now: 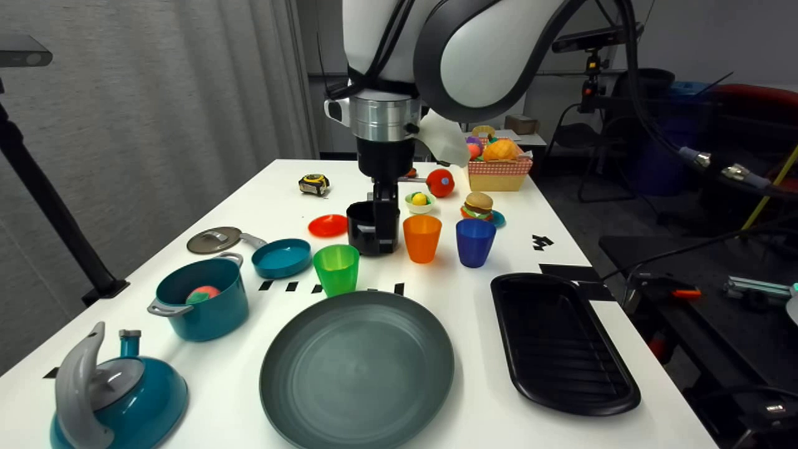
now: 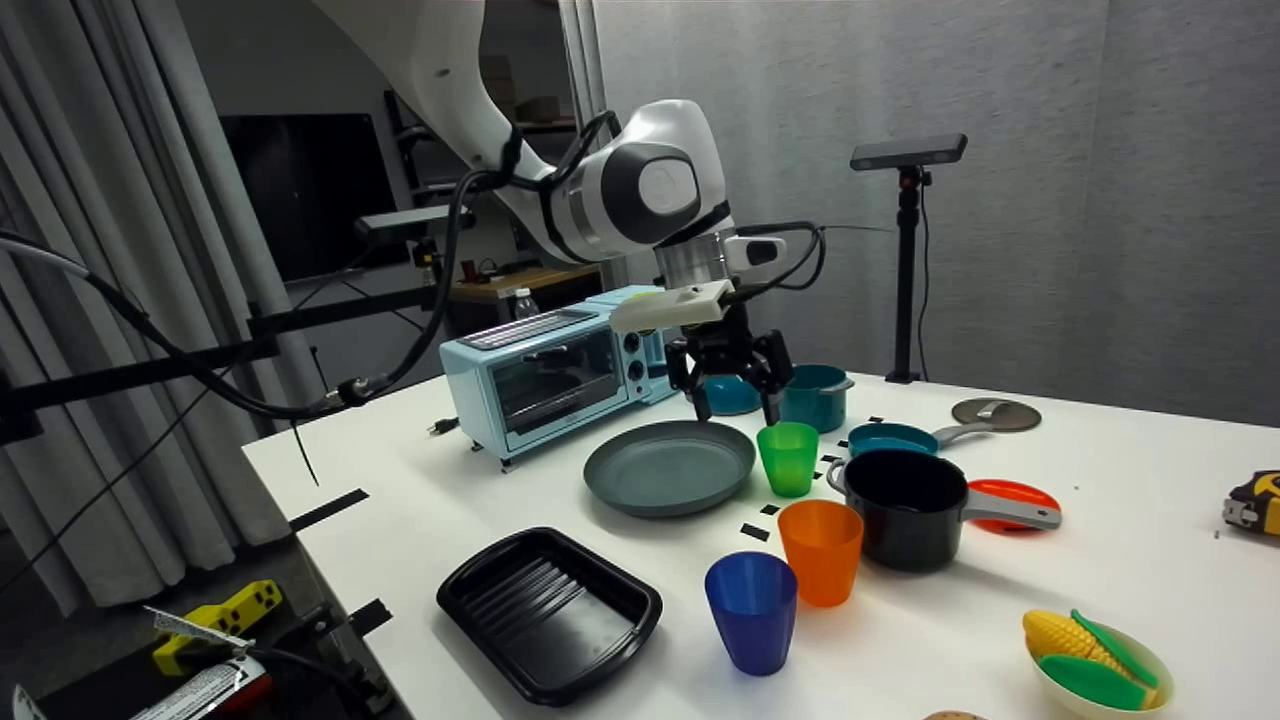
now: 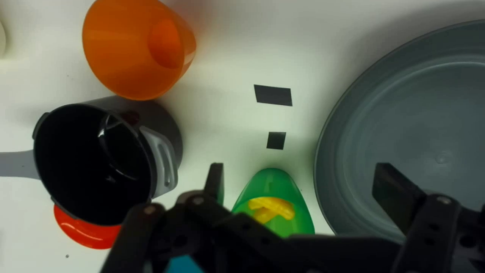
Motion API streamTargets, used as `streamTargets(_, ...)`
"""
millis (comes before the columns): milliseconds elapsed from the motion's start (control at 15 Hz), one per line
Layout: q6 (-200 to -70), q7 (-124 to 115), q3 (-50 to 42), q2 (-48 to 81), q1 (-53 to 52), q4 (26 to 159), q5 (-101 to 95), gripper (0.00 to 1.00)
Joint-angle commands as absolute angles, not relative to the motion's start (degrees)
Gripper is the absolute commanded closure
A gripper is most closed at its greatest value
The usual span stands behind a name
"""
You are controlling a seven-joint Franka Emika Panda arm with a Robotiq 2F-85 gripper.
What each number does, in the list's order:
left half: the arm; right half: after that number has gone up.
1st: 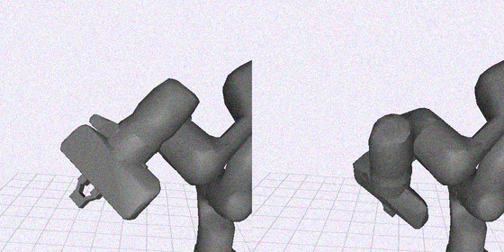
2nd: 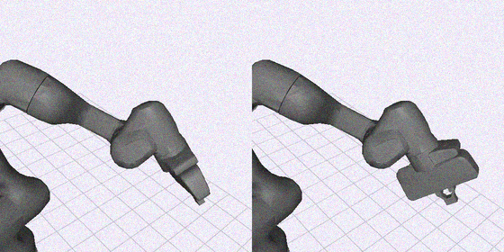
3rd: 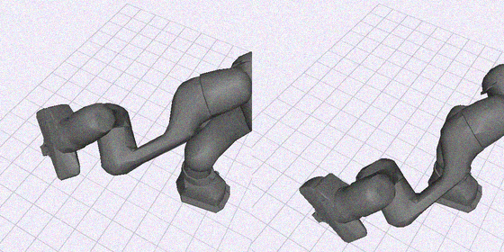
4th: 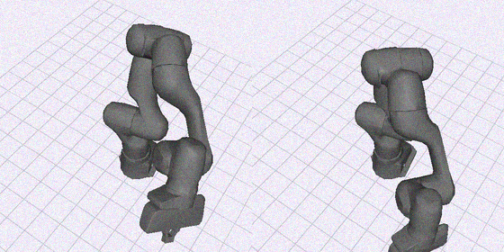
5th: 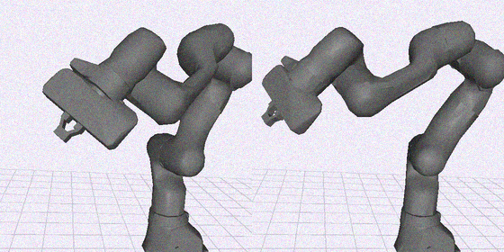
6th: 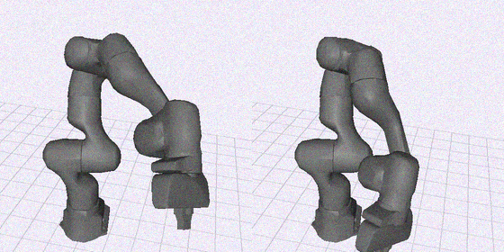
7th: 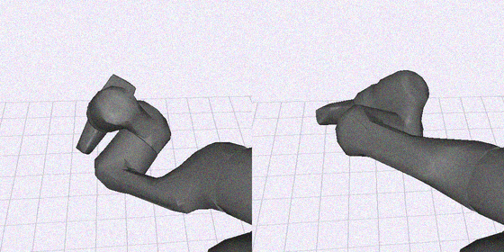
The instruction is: Pour the things in the green cup into the pot
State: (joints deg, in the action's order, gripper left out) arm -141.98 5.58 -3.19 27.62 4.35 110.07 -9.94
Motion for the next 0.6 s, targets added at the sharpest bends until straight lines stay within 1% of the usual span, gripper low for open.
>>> streamTargets(0,-146.60,1.01,-5.22,29.19,2.03,111.34,-12.02,0.00)
streamTargets(533,-157.40,-15.28,-13.03,32.28,-5.01,112.07,-17.47,0.00)
